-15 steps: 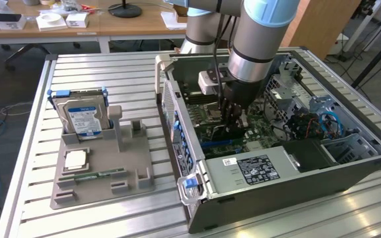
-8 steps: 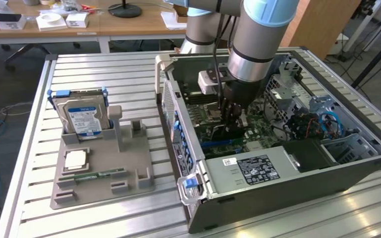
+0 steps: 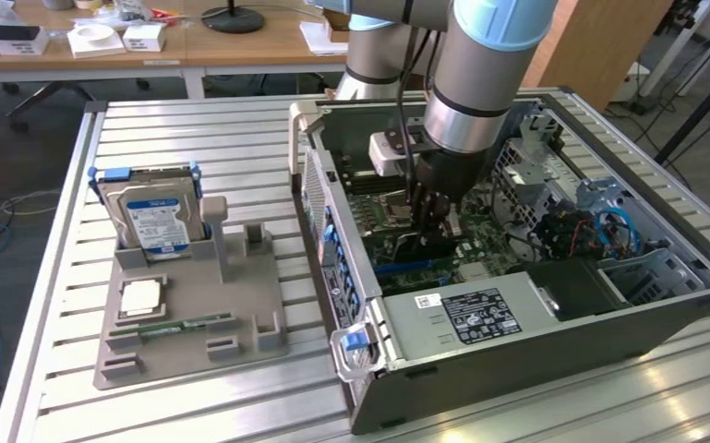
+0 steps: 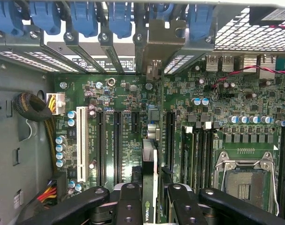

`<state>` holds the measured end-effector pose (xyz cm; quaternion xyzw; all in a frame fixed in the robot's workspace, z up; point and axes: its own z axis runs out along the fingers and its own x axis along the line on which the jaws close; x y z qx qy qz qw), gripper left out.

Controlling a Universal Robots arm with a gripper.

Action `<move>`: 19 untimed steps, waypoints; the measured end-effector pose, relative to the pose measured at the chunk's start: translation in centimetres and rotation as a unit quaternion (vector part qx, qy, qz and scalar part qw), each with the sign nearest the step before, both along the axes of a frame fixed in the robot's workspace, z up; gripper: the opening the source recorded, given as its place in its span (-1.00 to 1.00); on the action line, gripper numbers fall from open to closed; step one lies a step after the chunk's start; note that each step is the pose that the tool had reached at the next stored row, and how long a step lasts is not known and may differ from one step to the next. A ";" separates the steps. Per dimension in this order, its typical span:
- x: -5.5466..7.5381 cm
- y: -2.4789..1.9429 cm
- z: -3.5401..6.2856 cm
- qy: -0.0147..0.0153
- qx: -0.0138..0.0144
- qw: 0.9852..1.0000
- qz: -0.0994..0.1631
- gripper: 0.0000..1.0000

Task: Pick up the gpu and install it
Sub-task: 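Insert the gpu into the slot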

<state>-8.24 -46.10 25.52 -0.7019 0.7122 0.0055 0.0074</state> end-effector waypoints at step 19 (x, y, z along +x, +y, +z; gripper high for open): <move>0.0 0.04 -0.23 0.000 0.000 1.000 0.000 -0.48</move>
